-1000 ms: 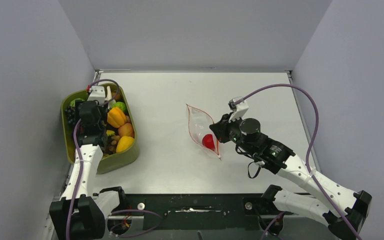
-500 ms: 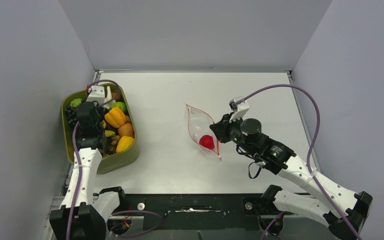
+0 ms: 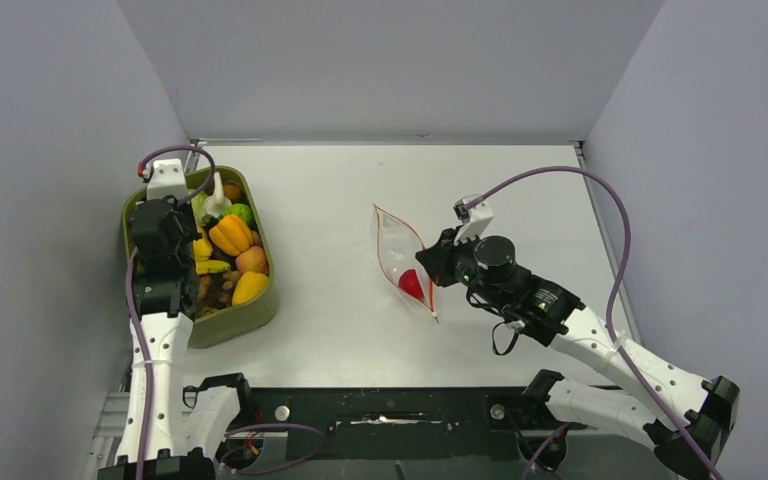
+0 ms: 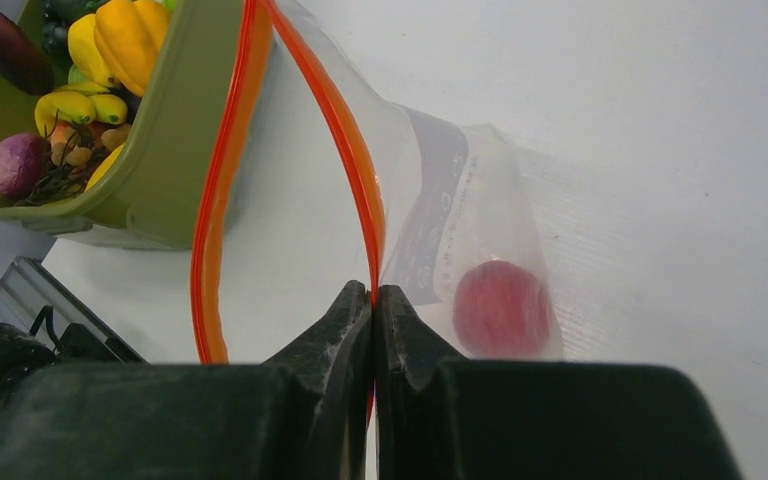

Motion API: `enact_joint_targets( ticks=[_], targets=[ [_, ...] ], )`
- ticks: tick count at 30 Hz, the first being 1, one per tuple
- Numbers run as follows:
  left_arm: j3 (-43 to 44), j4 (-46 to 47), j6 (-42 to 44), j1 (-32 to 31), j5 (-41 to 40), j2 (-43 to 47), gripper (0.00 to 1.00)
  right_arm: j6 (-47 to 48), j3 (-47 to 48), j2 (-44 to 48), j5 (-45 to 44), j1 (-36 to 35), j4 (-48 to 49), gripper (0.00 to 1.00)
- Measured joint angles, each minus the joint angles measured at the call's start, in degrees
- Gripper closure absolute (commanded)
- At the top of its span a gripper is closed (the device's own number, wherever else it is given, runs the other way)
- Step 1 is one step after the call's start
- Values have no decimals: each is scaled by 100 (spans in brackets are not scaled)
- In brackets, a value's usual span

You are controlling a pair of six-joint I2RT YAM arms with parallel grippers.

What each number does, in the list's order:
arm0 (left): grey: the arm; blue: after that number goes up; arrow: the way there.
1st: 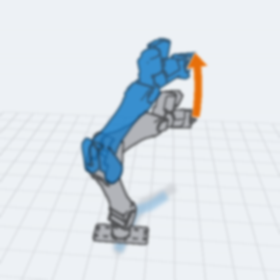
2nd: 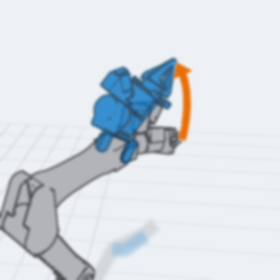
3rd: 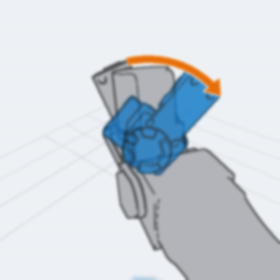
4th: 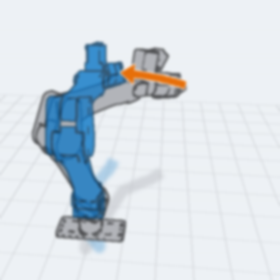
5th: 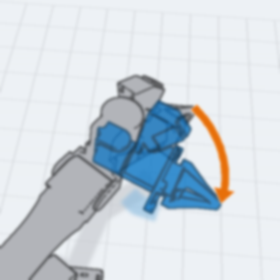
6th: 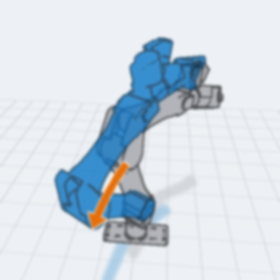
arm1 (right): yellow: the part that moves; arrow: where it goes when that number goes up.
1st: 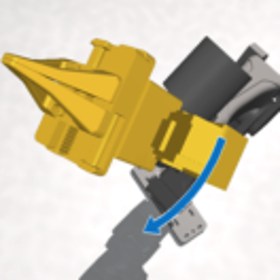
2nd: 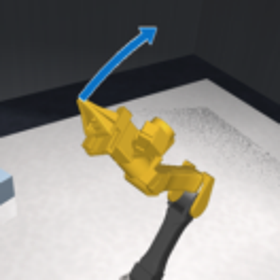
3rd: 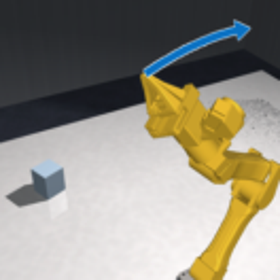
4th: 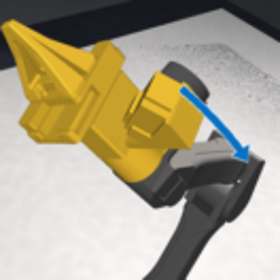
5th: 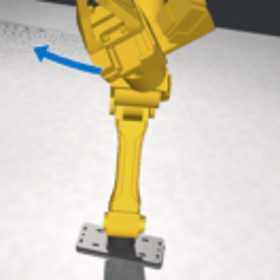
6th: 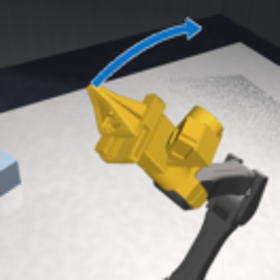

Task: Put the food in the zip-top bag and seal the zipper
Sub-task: Pick up the fake vegetable from the bin, then place the fake vegetable in the zipper food storage bag.

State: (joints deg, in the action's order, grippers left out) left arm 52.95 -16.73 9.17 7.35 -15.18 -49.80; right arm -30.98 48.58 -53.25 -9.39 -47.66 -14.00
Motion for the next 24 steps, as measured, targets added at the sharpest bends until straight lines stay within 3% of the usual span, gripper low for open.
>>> enact_joint_targets(
  ticks=[8,15,24],
  targets=[
    [1012,-743,-826,-96,2,-66,100,-129,-26,-210,-109,0,24,100],
    [1676,-933,-1261,-232,728,120,100,-157,22,-302,-295,0,46,100],
    [1733,-890,-2260,-566,1950,278,100,-476,144,-560,-376,0,162,100]
  ],
)
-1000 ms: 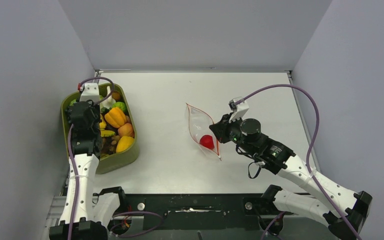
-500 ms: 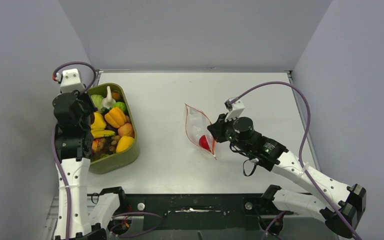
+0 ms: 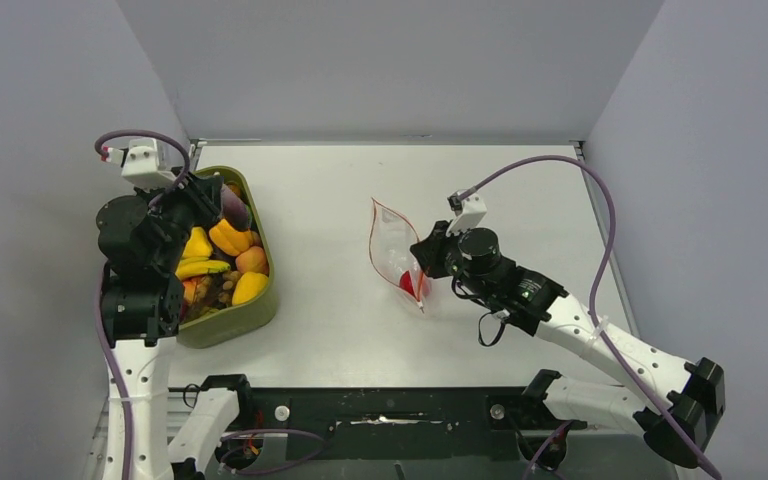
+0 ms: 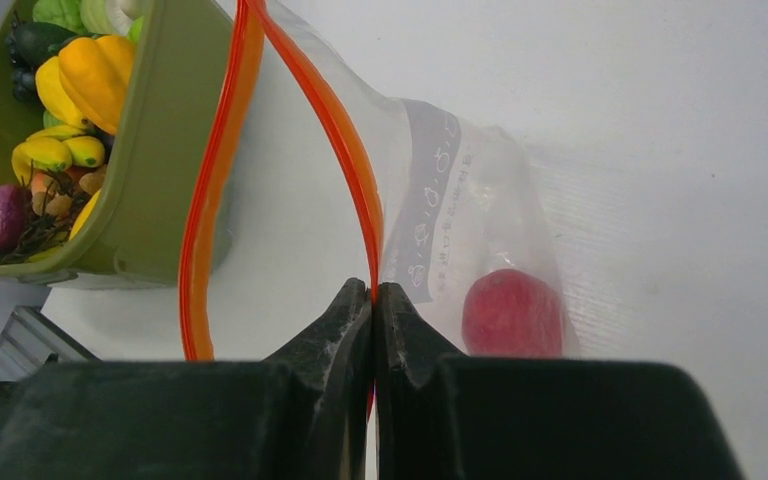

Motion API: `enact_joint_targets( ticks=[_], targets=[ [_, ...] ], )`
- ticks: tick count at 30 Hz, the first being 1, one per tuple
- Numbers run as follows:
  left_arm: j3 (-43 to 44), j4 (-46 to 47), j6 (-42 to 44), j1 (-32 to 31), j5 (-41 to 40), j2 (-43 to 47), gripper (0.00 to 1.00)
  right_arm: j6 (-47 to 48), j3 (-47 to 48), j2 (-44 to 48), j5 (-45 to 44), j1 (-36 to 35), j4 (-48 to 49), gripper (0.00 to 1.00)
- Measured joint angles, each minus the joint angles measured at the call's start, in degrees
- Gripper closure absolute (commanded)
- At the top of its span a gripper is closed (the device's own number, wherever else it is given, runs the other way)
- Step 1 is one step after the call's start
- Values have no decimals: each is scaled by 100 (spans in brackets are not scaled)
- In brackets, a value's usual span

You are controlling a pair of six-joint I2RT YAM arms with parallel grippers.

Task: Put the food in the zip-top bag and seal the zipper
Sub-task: Place the fake vegetable in the zipper food storage bag.

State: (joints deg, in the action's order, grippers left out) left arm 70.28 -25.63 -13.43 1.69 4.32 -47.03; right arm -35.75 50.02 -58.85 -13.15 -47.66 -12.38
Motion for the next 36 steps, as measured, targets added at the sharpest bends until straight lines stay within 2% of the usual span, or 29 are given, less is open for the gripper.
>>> enact_joint_targets(
  ticks=[5,11,21,26,36],
  targets=[
    [-195,219,-487,-170,603,57,100,-173,142,-127,-26,0,70,100],
    [-481,328,-750,-317,866,66,100,-339,153,-140,-146,0,144,100],
    [-1318,1056,-1478,-542,1585,153,100,-529,328,-505,-188,0,151,100],
    [-1456,1744,-2009,-787,2046,96,100,-564,529,-662,-267,0,160,100],
    [-1897,3689,-3397,-1224,2789,-350,100,-621,529,-826,-227,-4,229,100]
  ],
)
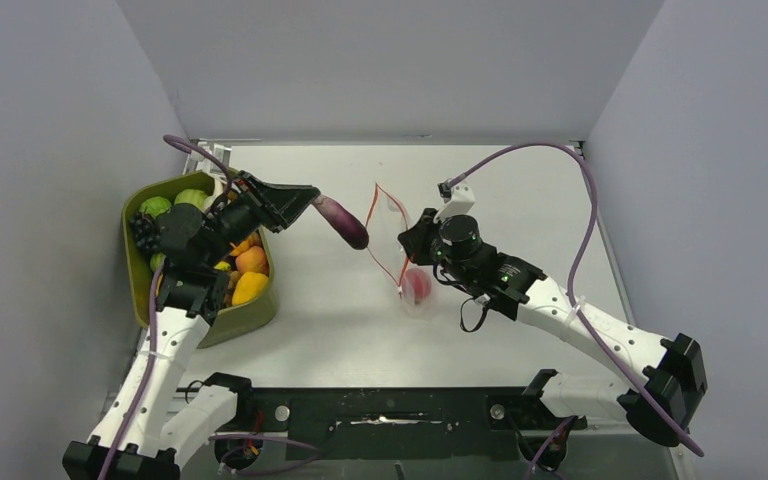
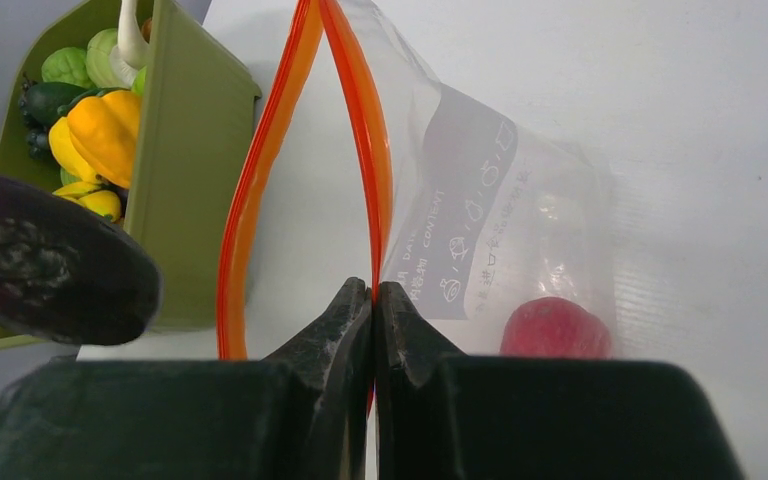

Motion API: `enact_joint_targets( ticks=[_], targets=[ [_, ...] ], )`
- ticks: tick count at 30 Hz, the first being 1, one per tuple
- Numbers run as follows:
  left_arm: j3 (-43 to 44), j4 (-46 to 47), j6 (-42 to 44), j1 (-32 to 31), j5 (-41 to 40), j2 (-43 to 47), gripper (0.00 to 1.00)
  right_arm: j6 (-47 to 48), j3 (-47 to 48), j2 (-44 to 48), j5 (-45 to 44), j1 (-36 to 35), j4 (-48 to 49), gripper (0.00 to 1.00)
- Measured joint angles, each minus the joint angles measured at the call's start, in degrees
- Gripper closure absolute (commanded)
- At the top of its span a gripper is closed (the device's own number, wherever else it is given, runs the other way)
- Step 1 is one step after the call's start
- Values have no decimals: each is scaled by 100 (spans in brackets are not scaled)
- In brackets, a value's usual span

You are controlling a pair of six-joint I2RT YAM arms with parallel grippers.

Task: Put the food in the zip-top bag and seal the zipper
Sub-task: Place the fake vegetable in the zipper food storage bag.

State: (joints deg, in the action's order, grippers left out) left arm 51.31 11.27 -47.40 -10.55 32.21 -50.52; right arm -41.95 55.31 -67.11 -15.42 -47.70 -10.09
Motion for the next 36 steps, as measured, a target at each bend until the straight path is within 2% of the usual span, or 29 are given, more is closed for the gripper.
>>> enact_joint_targets(
  ticks=[5,12,25,36],
  targets=[
    [-26,308,-13,-463,96,-223,100,-50,0,-31,4,0,22,100],
    [-57,595,190,-796,118,-455,100,-33,9,-166,214,-17,116,100],
    [-990,1300,343,-1268,-63,-765,100,160,-37,-61,654,-127,723,100],
    [-1220,1480,415,-1799,-450,-901,100,308,-72,-48,748,-262,1049,100]
  ],
)
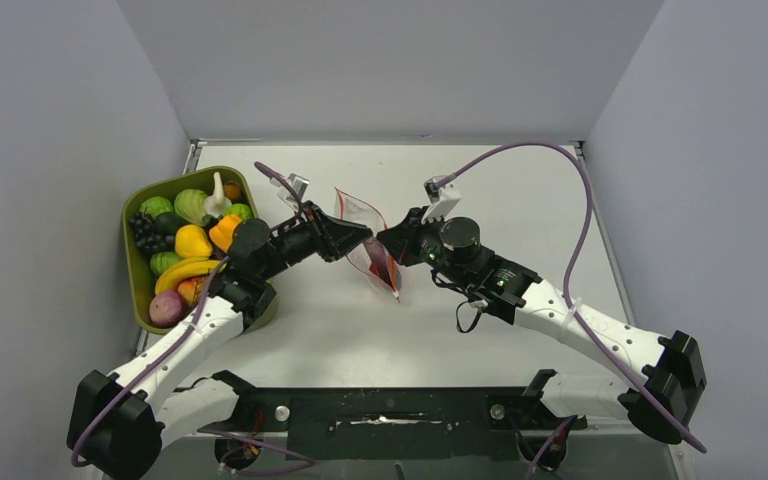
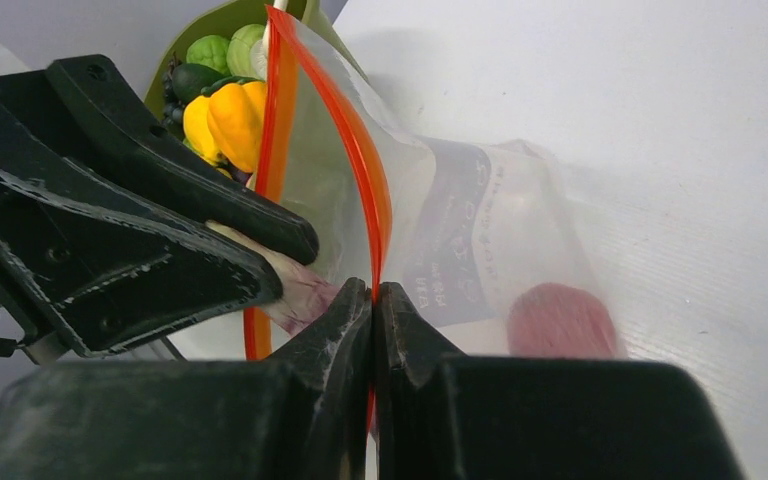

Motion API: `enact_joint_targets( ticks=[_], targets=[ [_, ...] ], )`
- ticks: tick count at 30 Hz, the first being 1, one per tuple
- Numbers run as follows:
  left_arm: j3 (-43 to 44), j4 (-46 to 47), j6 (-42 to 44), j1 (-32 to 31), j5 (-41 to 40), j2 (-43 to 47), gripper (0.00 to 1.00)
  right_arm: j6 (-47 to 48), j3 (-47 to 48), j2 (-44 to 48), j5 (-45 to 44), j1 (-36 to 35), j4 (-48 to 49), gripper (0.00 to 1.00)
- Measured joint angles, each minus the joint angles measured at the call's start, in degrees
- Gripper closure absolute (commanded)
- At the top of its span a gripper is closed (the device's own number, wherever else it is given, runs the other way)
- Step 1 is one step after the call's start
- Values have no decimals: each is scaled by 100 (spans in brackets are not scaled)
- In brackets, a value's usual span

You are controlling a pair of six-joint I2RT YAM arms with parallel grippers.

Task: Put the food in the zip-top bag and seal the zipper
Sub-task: Place the fake vegetable in the zipper food storage bag.

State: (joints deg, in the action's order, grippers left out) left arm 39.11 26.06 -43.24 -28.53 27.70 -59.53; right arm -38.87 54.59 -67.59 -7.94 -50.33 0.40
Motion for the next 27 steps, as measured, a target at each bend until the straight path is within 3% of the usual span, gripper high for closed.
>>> enact_joint_targets(
  ticks=[14,20,27],
  targets=[
    [2,-358,448,-343,-509,-282,100,96,-35,-11,-52,-31,-7,100],
    [22,-452,452,-365,-540,-393,71,92,-127,-11,-114,-28,-17,100],
    [234,-990,697,-363,-723,-358,52,50,-131,-11,-140,-37,-35,100]
  ],
)
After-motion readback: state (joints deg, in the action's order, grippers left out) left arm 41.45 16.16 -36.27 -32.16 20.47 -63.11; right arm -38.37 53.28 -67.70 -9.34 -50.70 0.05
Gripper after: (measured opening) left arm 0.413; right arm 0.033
